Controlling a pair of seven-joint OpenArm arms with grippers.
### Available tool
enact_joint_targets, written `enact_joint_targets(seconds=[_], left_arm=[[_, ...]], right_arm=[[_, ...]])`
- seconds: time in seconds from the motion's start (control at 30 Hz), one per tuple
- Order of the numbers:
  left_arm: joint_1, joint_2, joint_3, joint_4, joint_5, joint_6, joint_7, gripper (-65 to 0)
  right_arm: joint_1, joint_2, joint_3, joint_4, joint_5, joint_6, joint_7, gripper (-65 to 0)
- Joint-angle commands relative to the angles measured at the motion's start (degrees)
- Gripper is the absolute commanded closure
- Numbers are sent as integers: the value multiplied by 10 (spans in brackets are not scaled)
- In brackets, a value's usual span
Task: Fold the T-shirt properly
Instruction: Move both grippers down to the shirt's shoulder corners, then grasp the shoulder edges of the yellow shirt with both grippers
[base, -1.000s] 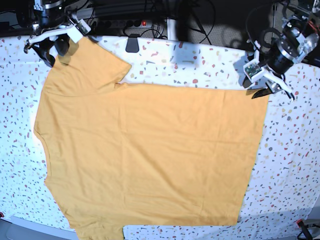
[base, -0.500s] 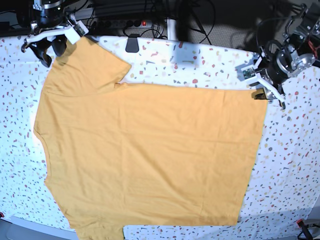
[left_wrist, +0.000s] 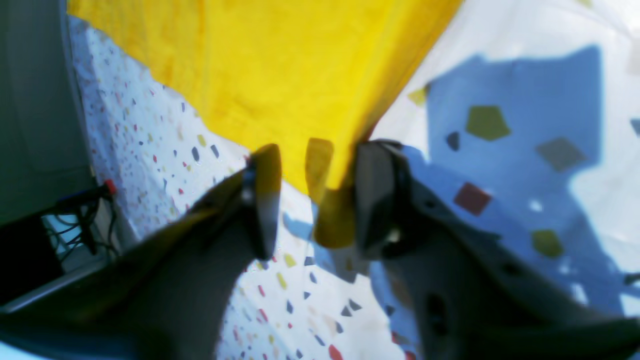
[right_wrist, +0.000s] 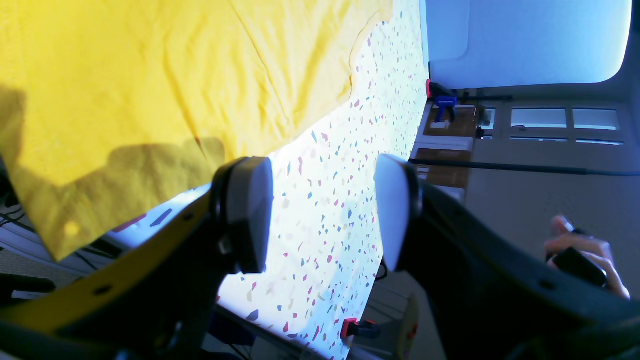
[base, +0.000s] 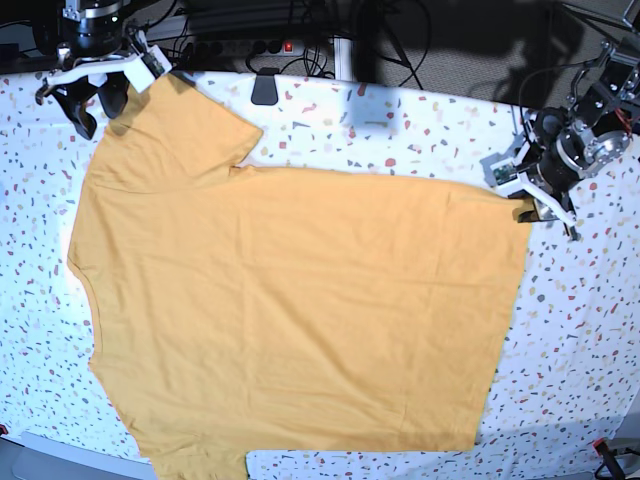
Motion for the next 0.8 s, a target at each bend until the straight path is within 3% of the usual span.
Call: enact_joint_targets(seconds=[0.0,0.1,0.2,0.33,0.4,0.53,0.67,0.77], left_arm=[[-3,-9,-3,3,0,0,-2,-164],[-3,-10,-3,3,0,0,-1,0],[-3,-10,-3,3,0,0,-1,0],[-3,-9,-3,3,0,0,-1,0],[-3,-9,-3,3,0,0,3,0],[-3,-9,-3,3,0,0,3,0],[-3,-9,-3,3,0,0,3,0],[-3,-9,-3,3,0,0,2,0]], right_arm=[[-5,5,2,11,-6,-19,1,-328],[-5,5,2,11,-6,-15,1,-328],[-5,5,2,11,4,17,1,-328],[-5,5,2,11,52,141,1,-327],[-5,5,2,11,80,179,2,-328],[-5,5,2,11,127,183,8,-328],[-5,5,2,-3,140,240,7,-328],[-5,5,2,-25,140,241,15,-328]])
